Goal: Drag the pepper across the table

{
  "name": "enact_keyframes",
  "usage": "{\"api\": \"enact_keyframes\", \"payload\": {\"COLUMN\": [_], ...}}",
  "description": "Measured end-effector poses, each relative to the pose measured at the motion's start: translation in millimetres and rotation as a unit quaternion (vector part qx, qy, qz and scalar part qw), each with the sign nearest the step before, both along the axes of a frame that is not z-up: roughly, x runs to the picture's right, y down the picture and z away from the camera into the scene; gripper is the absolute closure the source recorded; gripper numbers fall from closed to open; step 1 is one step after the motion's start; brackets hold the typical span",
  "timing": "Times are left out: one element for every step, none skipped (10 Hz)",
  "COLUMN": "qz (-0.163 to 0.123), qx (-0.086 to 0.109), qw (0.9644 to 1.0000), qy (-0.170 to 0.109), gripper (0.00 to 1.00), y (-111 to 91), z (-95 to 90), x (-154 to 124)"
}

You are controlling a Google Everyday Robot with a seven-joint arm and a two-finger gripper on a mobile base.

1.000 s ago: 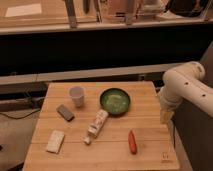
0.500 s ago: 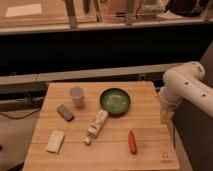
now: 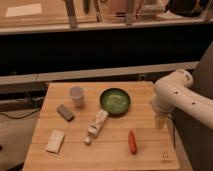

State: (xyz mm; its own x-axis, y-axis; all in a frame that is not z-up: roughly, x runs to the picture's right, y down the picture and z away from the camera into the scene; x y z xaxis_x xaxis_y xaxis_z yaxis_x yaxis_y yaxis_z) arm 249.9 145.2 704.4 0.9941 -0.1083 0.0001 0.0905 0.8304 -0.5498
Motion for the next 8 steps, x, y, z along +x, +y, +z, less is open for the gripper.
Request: {"api": "enact_keyframes", "payload": {"qz": [-0.008, -0.013, -0.032, -0.053, -0.075, -0.086, -0.095, -0.106], "qx": [-0.001, -0.002, -0.004, -0.005, -0.007, -0.008, -0.01, -0.012], "qw": [1.0, 0.9999, 0.9995, 0.9984, 0.9968, 0.9958, 0.9949, 0.9936], "qy": [-0.002, -0.002, -0.008, -0.017, -0.027, -0.03, -0.032, -0.036], "gripper": [0.2, 0.2, 0.2, 0.2, 0.2, 0.2, 0.2, 0.2], "y": [1.9, 3.7, 8.2, 12.0, 15.1, 18.9, 22.5, 27.0], "z": [-0.6, -0.7, 0.6, 3.0, 5.7, 6.2, 5.7, 5.5], "x": [-0.3, -0.8, -5.5, -12.7, -21.1, -24.0, -25.5, -27.6]}}
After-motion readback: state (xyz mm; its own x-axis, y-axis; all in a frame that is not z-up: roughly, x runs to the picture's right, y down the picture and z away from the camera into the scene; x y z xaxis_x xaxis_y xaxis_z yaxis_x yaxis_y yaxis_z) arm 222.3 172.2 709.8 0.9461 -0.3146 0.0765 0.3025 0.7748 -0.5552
